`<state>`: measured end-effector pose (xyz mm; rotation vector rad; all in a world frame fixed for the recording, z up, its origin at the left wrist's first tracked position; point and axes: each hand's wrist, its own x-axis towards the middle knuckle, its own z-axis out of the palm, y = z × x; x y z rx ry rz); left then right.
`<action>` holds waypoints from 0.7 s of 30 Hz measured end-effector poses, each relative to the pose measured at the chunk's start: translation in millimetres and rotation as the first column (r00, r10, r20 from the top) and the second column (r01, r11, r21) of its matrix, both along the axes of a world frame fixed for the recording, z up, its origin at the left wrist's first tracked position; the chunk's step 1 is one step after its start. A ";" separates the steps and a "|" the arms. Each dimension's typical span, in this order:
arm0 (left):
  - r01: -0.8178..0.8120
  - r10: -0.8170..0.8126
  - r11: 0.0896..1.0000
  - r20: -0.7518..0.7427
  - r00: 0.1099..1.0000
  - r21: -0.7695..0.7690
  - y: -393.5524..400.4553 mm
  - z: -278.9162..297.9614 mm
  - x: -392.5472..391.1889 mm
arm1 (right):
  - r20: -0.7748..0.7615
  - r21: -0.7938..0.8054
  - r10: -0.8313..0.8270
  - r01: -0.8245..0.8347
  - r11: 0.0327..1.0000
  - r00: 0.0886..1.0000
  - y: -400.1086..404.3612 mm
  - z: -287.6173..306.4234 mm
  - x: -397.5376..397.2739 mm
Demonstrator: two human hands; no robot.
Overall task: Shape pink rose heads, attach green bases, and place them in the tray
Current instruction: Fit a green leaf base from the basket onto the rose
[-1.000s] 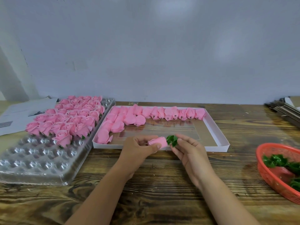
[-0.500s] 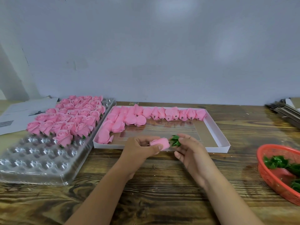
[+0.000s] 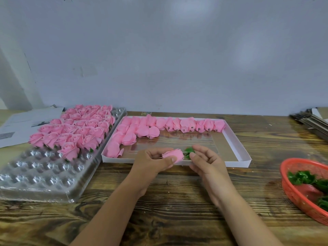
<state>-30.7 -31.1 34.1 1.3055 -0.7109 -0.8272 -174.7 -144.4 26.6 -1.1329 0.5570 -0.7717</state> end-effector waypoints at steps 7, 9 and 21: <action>0.033 -0.033 0.999 0.009 0.999 -0.021 -0.4 -1.6 -0.7 | 0.000 -0.014 0.037 -0.037 0.999 0.999 3.0 0.6 1.3; 0.049 -0.048 0.998 0.010 0.999 -0.028 -1.1 -2.9 -0.9 | -0.008 -0.012 0.053 -0.053 0.998 0.999 3.8 -0.6 2.0; 0.053 -0.054 0.998 -0.039 0.998 -0.017 0.2 -2.2 -0.1 | -0.058 0.009 0.051 -0.051 0.999 0.997 5.0 -1.0 1.5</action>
